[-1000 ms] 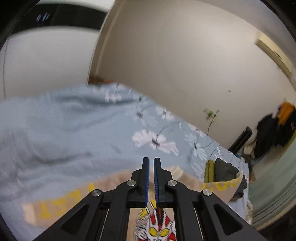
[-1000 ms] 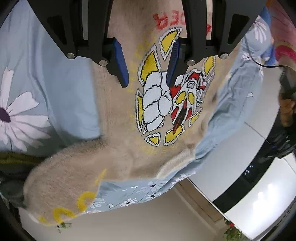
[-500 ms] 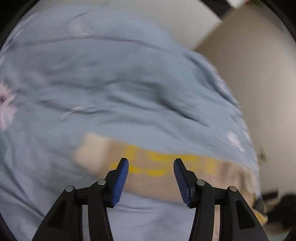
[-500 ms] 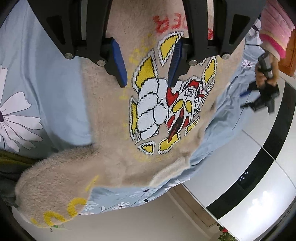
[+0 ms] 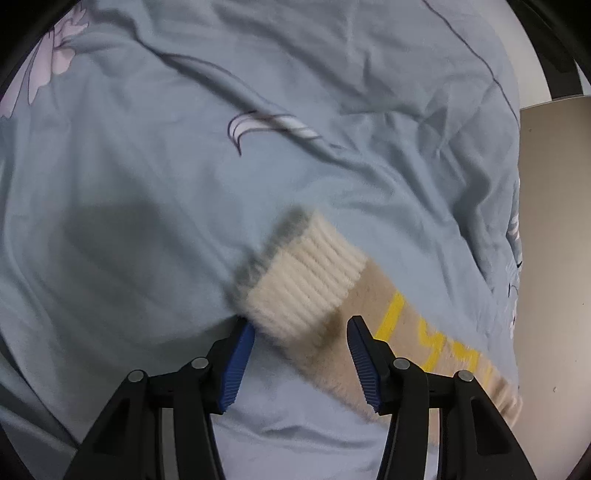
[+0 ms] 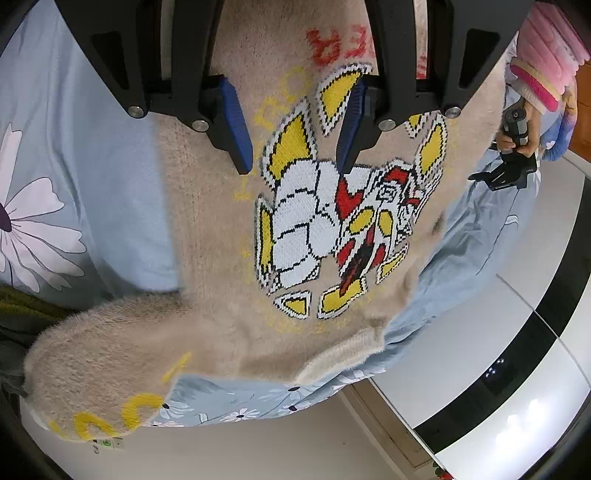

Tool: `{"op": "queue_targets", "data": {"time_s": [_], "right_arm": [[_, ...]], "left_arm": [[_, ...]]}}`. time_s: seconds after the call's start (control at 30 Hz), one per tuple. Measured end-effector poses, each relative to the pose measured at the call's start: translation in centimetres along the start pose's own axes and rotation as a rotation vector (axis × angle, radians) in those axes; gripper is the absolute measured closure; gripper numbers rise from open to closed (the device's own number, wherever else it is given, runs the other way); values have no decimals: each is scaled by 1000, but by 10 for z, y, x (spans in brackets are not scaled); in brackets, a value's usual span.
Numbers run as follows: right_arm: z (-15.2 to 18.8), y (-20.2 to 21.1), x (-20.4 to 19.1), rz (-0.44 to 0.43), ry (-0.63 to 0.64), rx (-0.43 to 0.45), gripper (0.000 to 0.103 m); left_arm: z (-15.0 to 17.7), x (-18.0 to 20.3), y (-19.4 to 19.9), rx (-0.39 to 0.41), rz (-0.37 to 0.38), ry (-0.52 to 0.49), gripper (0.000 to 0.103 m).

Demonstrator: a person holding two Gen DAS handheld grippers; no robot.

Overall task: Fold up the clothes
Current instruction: 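Fold the sleeve across the sweater front with the left gripper and release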

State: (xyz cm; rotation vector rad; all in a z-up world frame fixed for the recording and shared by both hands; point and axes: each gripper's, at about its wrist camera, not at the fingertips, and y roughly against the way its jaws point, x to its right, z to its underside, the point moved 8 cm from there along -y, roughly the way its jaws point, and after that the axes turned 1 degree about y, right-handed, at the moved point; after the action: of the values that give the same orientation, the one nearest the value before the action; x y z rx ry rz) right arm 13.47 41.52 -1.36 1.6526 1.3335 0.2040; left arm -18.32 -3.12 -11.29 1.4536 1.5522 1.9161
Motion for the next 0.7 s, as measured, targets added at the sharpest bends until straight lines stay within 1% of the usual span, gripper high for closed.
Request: {"op": "queue_targets", "data": {"time_s": [0.03, 0.07, 0.1, 0.13, 0.17, 0.27, 0.37, 0.43, 0.47, 0.53, 0.57, 0.63, 0.7], "right_arm": [[0, 0, 0, 0, 0, -1, 55], [0, 0, 0, -1, 0, -1, 55], [0, 0, 0, -2, -1, -1, 54], [0, 0, 0, -4, -2, 0, 54], [0, 0, 0, -6, -3, 1, 54], [0, 1, 0, -15, -8, 6, 54], [1, 3, 0, -27, -13, 14, 54], [1, 5, 1, -39, -20, 20, 54], [1, 6, 1, -45, -25, 23, 55], [1, 7, 2, -57, -35, 31, 54], [1, 8, 2, -64, -40, 36, 54], [1, 10, 3, -77, -51, 45, 54], [1, 12, 4, -91, -62, 53, 54]], "left_arm": [[-1, 0, 1, 10, 0, 0, 61], [-1, -1, 2, 20, -2, -1, 70], [-2, 1, 4, 35, -8, -13, 87], [-2, 3, 6, 49, -15, -25, 90], [-2, 6, 9, 66, -21, -39, 91], [4, 31, 34, 153, -31, -133, 93], [21, 89, 77, 244, 16, -317, 93], [34, 131, 107, 288, 73, -425, 93], [40, 159, 121, 311, 110, -491, 93], [69, 211, 153, 351, 195, -634, 93], [81, 239, 161, 355, 232, -695, 93], [114, 280, 170, 334, 295, -803, 93], [150, 319, 172, 290, 346, -895, 93]]}}
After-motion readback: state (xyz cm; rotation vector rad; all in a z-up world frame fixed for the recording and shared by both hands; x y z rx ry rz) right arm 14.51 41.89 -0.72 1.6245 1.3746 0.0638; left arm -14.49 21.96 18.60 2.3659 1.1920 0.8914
